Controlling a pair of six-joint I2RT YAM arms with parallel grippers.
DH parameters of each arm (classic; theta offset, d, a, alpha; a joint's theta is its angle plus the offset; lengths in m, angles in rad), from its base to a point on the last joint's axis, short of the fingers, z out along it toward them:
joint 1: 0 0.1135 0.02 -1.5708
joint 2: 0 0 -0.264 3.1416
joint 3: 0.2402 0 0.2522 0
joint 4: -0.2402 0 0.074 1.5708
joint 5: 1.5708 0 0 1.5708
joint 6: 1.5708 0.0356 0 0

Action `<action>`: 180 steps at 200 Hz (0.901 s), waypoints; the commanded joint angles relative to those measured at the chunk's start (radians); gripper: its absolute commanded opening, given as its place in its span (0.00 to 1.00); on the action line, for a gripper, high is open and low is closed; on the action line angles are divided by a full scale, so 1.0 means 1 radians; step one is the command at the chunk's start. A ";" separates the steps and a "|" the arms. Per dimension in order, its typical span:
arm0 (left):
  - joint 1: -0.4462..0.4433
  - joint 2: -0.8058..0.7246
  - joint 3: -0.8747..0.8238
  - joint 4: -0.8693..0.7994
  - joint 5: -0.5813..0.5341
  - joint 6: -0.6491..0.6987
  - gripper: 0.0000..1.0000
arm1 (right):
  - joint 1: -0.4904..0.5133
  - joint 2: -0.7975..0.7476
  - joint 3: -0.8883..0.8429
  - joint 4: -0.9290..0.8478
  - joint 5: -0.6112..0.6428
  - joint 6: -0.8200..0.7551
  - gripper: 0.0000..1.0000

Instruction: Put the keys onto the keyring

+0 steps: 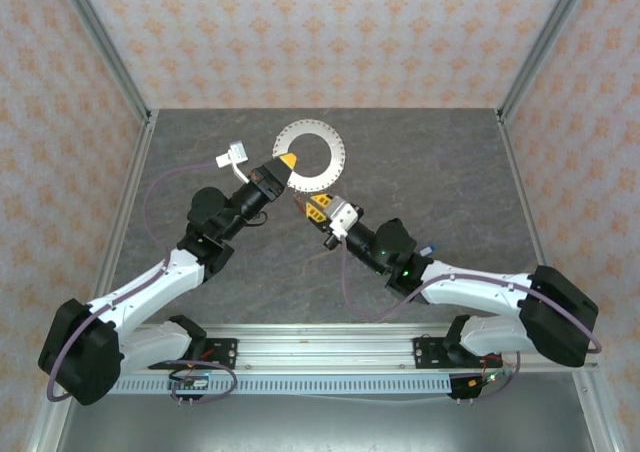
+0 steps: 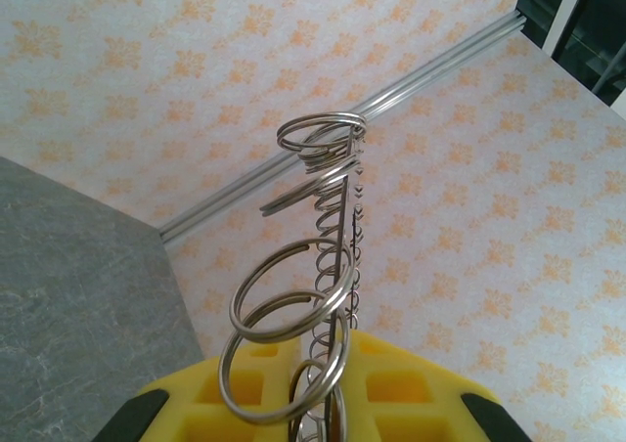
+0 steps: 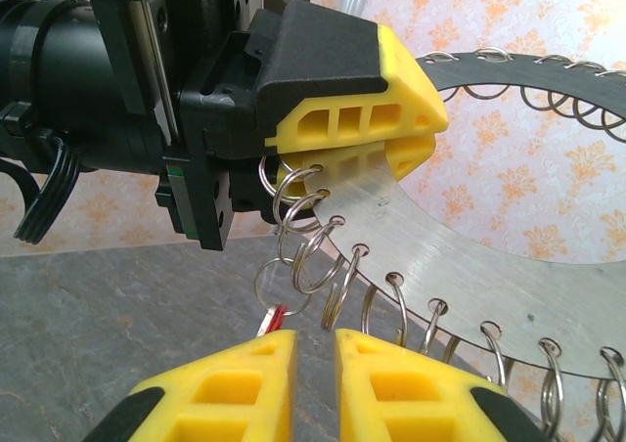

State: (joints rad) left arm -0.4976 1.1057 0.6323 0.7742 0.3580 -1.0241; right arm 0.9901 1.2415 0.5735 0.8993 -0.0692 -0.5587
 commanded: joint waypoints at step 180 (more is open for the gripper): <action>-0.010 -0.049 -0.025 0.017 -0.103 -0.054 0.00 | 0.010 0.101 0.068 0.163 0.187 0.035 0.19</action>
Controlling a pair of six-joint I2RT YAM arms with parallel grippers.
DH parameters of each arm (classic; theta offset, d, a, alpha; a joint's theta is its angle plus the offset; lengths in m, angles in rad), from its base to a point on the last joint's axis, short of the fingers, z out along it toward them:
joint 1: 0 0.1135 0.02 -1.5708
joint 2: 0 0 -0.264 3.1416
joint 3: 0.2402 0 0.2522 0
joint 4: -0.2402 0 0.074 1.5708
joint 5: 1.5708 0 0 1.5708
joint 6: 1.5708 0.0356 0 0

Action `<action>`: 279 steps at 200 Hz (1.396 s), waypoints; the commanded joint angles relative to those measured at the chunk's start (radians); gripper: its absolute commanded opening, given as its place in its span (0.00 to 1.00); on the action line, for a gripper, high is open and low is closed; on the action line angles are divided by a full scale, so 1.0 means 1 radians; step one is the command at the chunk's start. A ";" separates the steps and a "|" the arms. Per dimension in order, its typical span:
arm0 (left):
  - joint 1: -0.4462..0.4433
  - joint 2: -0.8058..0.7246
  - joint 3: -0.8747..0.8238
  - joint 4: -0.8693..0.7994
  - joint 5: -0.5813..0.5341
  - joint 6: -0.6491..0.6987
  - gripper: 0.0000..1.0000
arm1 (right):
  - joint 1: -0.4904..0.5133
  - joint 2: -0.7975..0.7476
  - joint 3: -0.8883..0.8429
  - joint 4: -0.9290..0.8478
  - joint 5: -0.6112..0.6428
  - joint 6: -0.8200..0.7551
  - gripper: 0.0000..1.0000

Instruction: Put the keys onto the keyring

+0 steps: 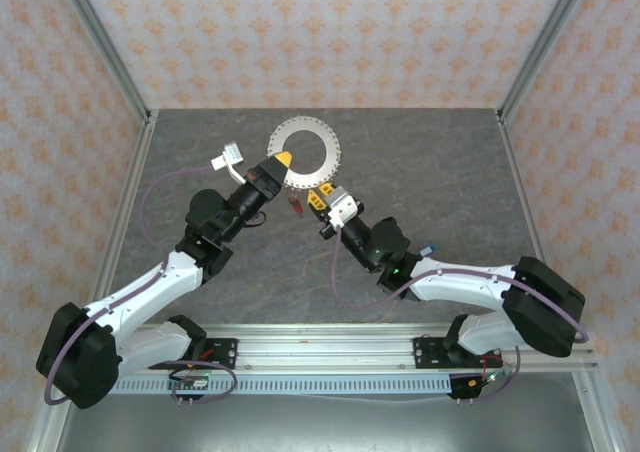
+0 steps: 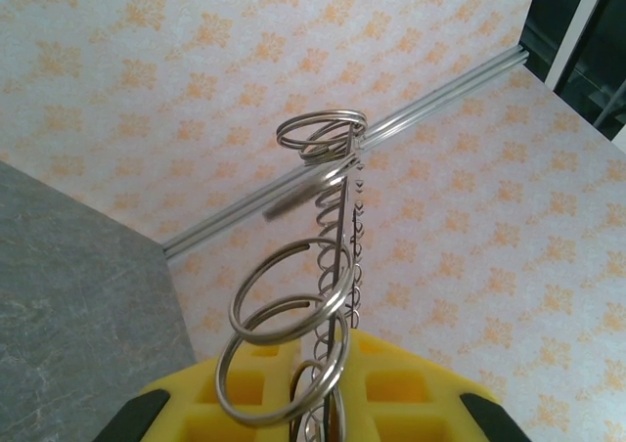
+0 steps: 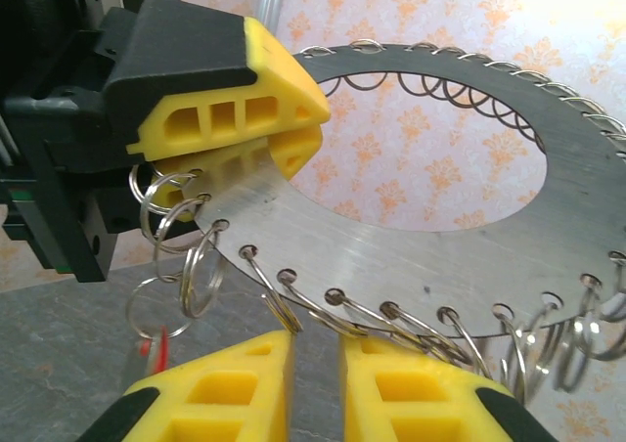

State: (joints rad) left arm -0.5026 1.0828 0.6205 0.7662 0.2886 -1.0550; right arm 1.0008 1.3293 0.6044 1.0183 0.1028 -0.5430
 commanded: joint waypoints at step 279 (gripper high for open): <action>-0.008 -0.035 -0.005 -0.029 -0.107 -0.029 0.00 | 0.037 0.093 0.077 0.065 -0.042 0.045 0.13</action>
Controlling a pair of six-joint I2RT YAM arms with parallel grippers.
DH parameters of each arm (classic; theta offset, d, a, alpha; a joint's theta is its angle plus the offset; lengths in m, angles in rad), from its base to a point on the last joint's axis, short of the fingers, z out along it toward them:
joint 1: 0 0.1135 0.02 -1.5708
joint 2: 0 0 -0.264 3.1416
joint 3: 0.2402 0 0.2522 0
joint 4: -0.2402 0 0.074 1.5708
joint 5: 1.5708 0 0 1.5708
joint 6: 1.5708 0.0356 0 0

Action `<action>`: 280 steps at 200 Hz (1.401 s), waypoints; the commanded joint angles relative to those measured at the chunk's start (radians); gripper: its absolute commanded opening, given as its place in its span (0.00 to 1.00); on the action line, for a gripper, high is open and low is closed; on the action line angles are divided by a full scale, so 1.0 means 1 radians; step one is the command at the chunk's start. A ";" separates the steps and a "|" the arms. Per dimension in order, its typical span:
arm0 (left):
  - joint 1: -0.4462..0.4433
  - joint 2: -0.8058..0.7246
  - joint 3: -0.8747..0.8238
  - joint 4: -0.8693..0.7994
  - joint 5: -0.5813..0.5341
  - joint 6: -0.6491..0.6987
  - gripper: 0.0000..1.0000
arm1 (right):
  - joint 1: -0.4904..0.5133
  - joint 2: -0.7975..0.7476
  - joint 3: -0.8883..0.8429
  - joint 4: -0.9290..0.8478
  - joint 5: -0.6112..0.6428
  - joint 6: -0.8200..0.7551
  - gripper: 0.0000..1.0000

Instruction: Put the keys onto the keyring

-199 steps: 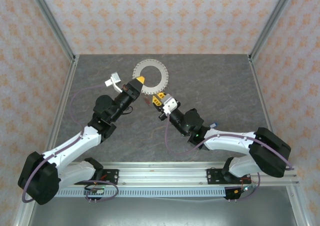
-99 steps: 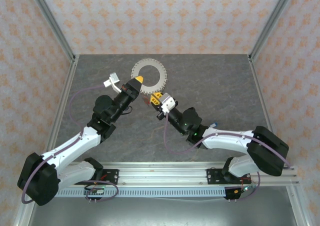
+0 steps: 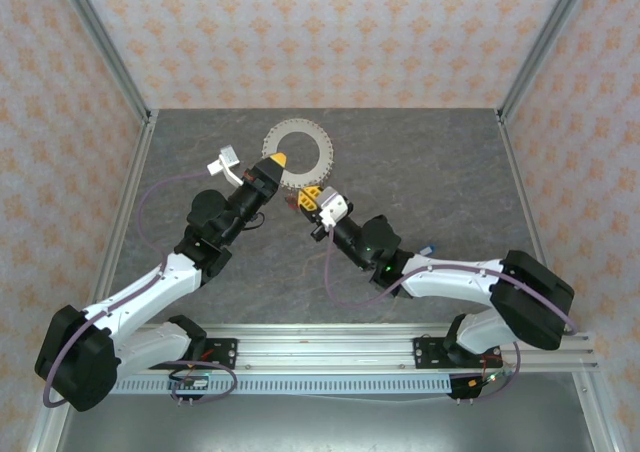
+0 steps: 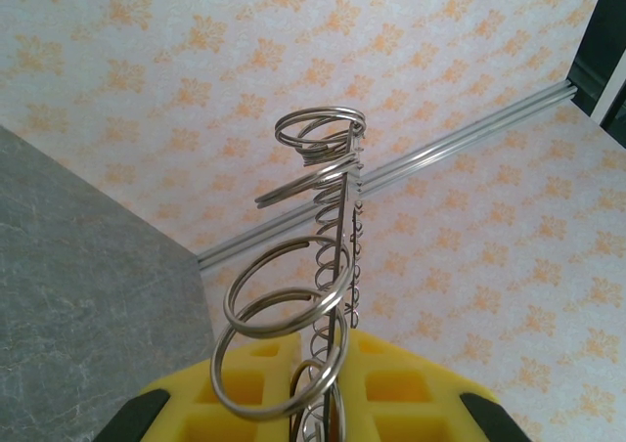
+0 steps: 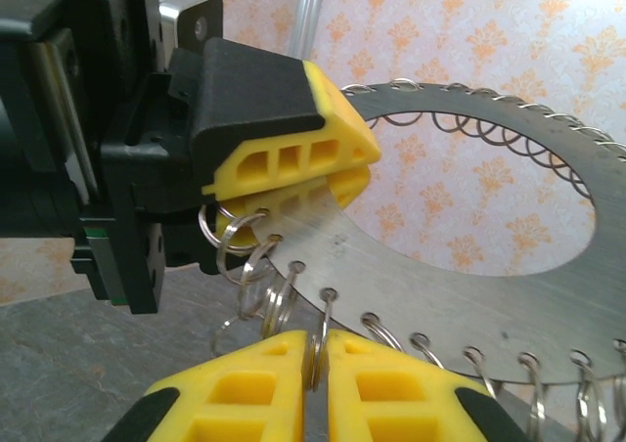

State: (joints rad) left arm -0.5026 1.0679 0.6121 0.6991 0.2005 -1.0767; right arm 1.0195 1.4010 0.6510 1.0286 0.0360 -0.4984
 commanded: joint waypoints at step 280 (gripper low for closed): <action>-0.008 -0.053 0.018 -0.130 -0.096 -0.016 0.00 | 0.039 0.019 0.032 0.018 0.118 0.019 0.00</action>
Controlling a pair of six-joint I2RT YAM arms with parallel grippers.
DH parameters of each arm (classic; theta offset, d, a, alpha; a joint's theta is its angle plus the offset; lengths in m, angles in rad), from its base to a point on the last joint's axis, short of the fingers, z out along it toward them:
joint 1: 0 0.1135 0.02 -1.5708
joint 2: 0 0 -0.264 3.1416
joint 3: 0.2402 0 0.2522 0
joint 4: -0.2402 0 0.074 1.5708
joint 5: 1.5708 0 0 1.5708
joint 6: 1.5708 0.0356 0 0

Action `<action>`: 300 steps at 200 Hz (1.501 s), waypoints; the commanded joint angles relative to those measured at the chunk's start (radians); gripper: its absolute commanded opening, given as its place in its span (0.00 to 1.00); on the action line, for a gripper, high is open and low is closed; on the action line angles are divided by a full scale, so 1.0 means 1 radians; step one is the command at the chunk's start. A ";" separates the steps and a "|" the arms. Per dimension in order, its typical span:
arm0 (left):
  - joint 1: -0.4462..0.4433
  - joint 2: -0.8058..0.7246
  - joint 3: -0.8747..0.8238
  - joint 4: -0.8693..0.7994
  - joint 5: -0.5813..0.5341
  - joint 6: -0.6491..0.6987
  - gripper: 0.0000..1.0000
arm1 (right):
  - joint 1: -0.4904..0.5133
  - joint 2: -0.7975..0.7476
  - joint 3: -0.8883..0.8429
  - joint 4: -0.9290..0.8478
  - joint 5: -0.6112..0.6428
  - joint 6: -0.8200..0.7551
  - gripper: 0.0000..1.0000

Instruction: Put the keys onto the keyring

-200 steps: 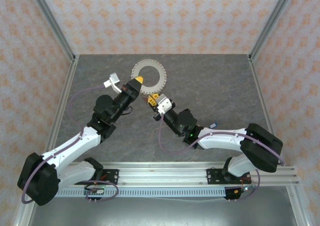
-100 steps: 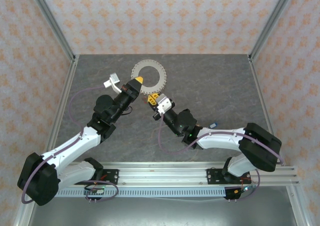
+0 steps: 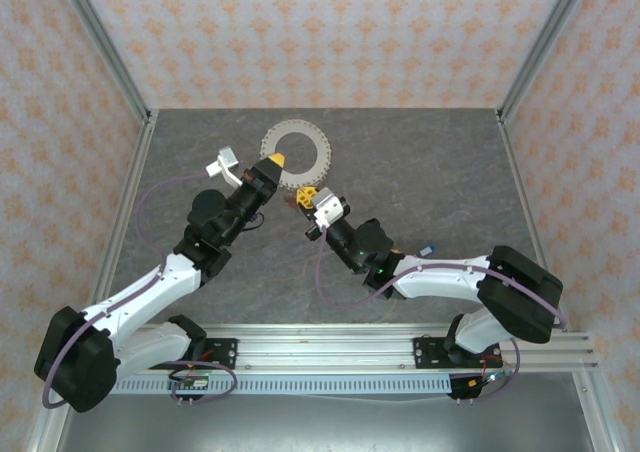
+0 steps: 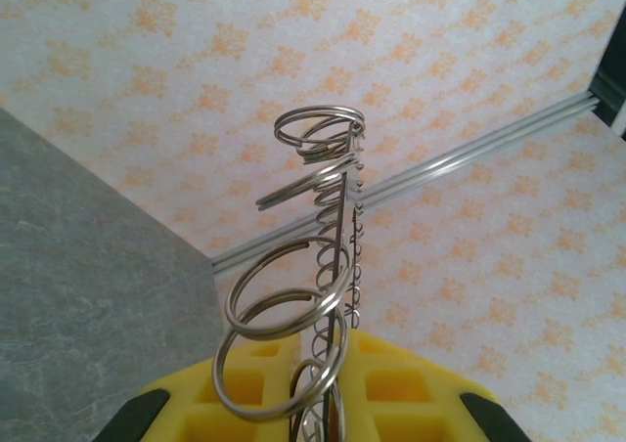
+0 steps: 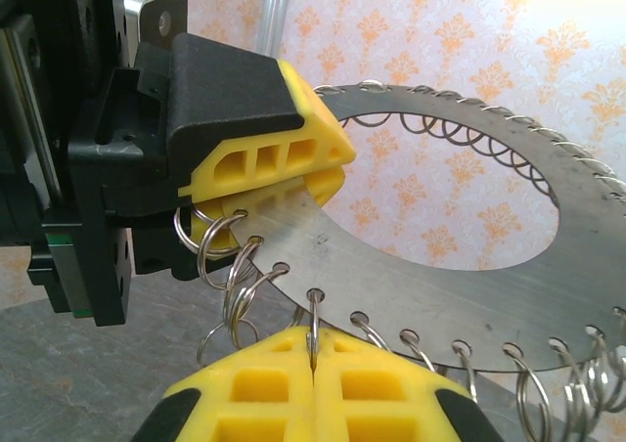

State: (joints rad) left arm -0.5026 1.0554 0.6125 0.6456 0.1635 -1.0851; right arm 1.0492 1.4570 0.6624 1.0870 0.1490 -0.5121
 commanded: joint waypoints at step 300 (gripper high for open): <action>-0.039 0.154 -0.115 -0.359 -0.120 -0.305 0.35 | -0.158 -0.036 -0.007 -0.517 -0.238 0.506 0.00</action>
State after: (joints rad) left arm -0.5373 1.1896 0.5312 0.3328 0.0685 -1.3861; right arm 0.9157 1.4105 0.6579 0.5591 -0.0322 -0.0193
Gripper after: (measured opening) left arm 0.323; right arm 0.043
